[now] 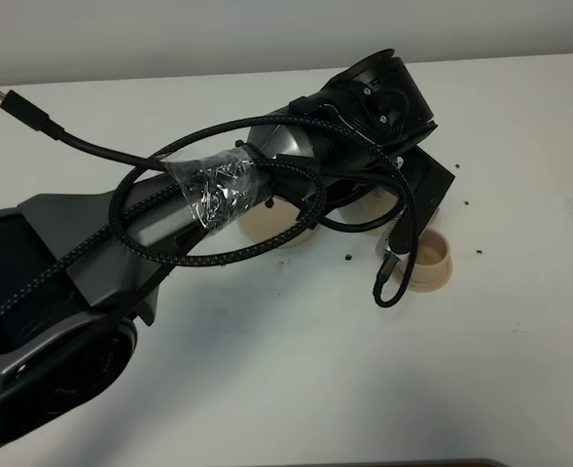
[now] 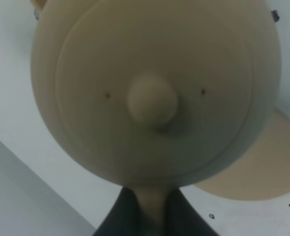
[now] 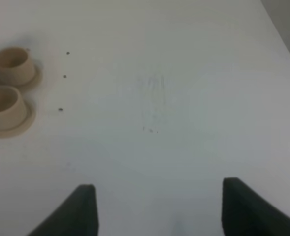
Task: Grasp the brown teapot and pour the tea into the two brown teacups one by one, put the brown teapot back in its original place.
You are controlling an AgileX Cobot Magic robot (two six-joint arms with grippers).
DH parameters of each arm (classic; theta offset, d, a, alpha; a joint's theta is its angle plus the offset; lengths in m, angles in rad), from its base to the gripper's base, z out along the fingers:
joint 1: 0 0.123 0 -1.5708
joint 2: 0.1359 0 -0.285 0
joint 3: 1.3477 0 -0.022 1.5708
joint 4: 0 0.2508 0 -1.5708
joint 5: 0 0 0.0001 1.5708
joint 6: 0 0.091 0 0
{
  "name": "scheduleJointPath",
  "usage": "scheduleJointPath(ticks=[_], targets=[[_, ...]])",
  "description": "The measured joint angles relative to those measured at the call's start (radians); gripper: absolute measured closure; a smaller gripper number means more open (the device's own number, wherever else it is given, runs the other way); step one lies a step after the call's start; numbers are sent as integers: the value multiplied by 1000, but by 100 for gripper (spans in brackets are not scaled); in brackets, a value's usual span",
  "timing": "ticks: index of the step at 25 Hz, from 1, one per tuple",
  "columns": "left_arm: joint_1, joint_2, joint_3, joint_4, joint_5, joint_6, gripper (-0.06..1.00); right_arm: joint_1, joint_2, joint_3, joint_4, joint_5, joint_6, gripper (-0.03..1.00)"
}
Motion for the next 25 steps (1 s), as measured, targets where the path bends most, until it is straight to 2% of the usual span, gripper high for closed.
scheduleJointPath(ticks=[10,17,25], targets=[[-15,5,0,30,5,0,81,0,0,0,0,0,0,44],[-33,39,0,104,7,-38,81,0,0,0,0,0,1,44],[-40,43,0,121,2,-46,81,0,0,0,0,0,0,44]])
